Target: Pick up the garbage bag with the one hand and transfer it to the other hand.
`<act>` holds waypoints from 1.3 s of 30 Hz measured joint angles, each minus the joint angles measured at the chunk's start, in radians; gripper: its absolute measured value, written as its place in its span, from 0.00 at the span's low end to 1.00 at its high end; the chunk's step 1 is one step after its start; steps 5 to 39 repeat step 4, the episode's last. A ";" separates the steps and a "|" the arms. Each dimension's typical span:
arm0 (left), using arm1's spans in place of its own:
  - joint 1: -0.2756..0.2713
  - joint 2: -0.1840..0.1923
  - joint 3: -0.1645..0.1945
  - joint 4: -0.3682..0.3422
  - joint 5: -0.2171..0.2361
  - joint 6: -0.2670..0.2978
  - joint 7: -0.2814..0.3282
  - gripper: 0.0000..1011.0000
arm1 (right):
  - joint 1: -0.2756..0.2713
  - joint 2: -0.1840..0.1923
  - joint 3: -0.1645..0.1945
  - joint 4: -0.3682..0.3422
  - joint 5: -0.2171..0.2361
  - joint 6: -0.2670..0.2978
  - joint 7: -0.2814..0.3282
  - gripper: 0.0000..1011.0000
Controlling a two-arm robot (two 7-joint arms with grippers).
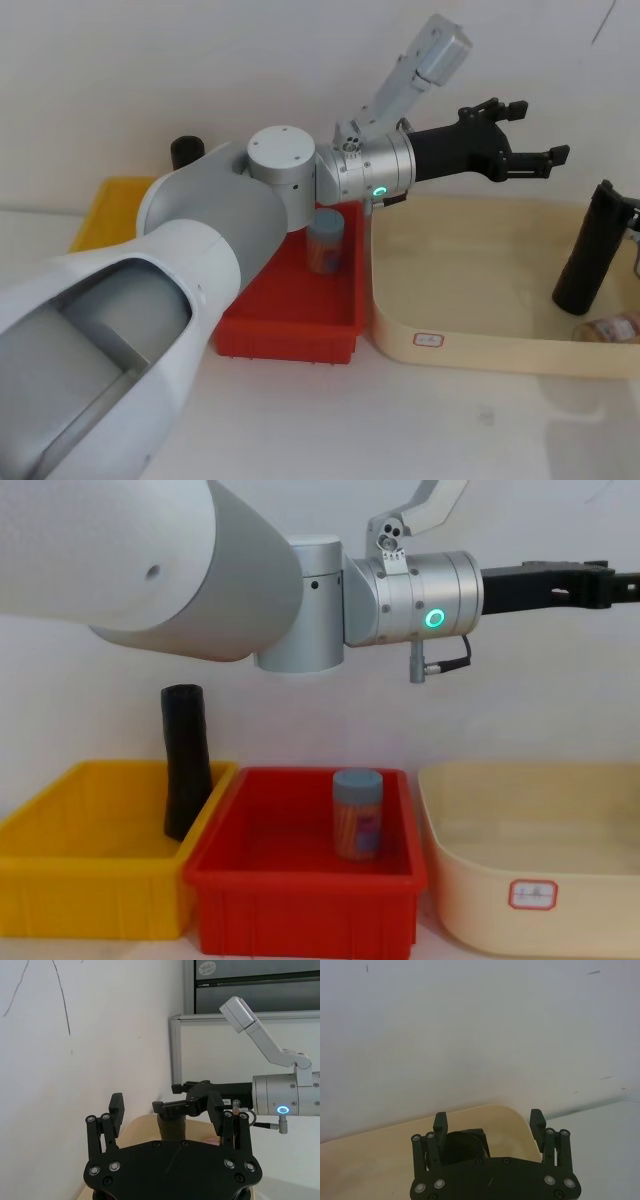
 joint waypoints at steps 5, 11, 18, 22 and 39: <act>0.000 0.000 0.000 0.000 0.000 0.000 0.000 0.99 | 0.001 0.000 0.001 0.001 0.000 0.000 -0.002 0.99; 0.000 0.000 0.000 0.000 0.000 0.000 0.000 0.99 | 0.001 0.000 0.001 0.001 0.000 0.000 -0.002 0.99; 0.000 0.000 0.000 0.000 0.000 0.000 0.000 0.99 | 0.001 0.000 0.001 0.001 0.000 0.000 -0.002 0.99; 0.000 0.000 0.000 0.000 0.000 0.000 0.000 0.99 | 0.001 0.000 0.001 0.001 0.000 0.000 -0.002 0.99; 0.000 0.000 0.000 0.000 0.000 0.000 0.000 0.99 | 0.001 0.000 0.001 0.001 0.000 0.000 -0.002 0.99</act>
